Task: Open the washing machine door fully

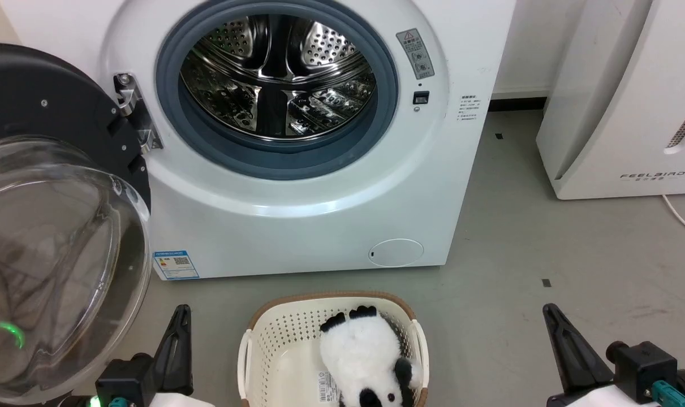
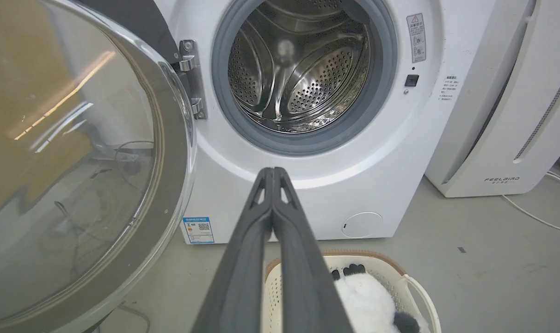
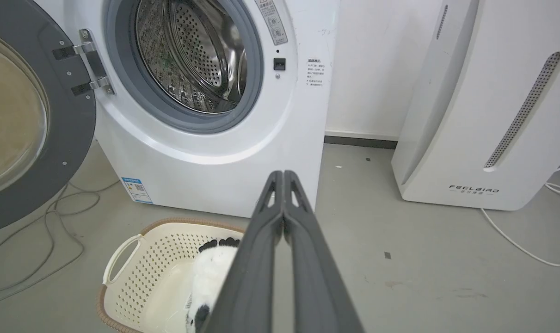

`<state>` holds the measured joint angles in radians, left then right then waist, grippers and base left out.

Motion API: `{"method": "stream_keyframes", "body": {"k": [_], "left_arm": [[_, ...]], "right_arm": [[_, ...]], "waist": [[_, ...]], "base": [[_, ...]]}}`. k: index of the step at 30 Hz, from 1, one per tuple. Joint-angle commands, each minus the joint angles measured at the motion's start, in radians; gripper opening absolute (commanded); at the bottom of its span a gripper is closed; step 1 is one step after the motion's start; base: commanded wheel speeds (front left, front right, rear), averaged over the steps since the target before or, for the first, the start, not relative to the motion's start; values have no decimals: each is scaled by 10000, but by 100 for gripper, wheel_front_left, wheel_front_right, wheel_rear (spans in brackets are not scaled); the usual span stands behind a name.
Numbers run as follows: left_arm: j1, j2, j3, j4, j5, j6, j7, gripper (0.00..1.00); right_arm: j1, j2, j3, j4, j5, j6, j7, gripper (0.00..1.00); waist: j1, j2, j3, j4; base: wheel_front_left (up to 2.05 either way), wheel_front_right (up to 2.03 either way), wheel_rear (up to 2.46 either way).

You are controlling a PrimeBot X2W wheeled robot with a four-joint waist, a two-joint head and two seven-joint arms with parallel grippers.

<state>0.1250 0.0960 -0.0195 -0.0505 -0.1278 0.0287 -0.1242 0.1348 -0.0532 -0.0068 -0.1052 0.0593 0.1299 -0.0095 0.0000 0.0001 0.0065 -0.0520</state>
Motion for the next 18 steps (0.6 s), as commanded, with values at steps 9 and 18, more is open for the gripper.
{"method": "stream_keyframes", "body": {"k": [9,18], "left_arm": [[-249,-73,41,82,189,-67,139,0],[-353,-113,57,125,302,-89,253,0]], "right_arm": [[-290,11,21,145,-148,2,22,0],[-400,13,26,239,-195,3,30,0]], "waist": [[0,-1,-7,57],[0,-1,-13,105]], "base": [[0,0,0],[0,0,0]]}}
